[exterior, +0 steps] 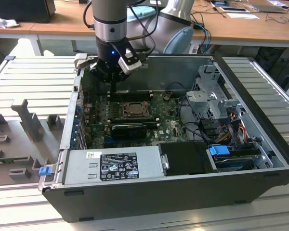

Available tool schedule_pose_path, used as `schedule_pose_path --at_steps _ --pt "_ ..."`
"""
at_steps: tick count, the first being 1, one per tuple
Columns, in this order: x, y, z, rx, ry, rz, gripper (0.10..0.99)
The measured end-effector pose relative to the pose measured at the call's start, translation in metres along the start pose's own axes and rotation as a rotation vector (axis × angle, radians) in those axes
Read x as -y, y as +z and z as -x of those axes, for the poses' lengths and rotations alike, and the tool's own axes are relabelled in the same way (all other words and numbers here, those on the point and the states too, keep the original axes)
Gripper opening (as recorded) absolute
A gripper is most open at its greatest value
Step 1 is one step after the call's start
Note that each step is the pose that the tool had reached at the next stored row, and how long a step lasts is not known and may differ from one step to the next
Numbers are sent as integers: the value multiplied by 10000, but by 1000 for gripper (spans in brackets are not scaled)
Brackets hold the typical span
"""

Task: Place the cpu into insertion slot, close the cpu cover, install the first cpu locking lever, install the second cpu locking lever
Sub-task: 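Install the first cpu locking lever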

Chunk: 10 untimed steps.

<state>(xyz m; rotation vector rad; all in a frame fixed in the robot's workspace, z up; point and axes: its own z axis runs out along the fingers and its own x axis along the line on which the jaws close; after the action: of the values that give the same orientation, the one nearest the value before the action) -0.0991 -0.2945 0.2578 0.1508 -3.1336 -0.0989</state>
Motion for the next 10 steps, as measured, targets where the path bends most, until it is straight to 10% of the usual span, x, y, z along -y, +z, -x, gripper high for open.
schedule_pose_path --at_steps 10 --pt "10 1 104 -1 0 0 106"
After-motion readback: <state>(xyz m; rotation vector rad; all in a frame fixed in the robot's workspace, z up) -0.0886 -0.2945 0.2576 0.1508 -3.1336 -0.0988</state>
